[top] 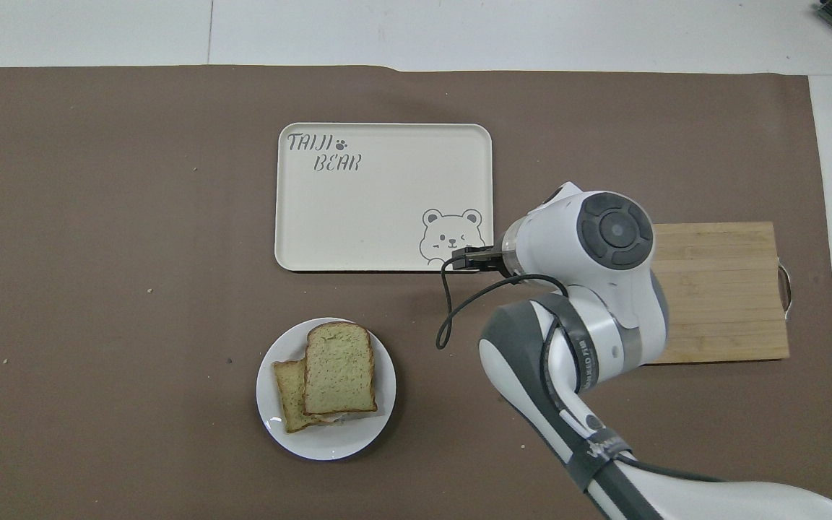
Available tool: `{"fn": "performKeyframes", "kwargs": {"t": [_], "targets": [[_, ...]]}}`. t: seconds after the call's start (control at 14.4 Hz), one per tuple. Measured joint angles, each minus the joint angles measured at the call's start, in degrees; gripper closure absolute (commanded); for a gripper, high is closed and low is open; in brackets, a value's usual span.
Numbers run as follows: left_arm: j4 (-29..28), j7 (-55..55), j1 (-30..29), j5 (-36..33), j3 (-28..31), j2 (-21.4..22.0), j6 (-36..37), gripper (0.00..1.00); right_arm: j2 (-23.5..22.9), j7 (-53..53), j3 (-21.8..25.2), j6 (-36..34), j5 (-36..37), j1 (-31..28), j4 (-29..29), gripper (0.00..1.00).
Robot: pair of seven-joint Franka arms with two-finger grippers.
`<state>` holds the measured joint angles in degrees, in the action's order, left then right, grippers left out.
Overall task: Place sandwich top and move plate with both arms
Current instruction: 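Withdraw the right gripper while the left gripper reaches toward the plate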
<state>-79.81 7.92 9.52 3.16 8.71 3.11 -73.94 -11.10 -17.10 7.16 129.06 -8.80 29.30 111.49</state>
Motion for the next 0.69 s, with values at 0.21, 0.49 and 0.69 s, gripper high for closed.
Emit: {"fn": "performKeyframes", "kwargs": {"t": [0.21,0.49,0.69], "targets": [[-0.05,-0.04,0.21,1.13,-0.77,0.0,0.0,0.0,3.7,0.09,0.11,-4.76,2.0,-3.96,-0.3,0.0],[-2.67,-0.05,0.32,4.6,-0.78,1.25,-0.01,0.0,6.79,0.09,0.15,-13.25,3.87,-8.06,-3.31,0.0],[-7.77,0.01,1.1,5.79,-1.86,4.5,-0.12,0.0,8.66,0.09,0.15,-20.91,3.93,-11.48,-7.39,0.0]]}}
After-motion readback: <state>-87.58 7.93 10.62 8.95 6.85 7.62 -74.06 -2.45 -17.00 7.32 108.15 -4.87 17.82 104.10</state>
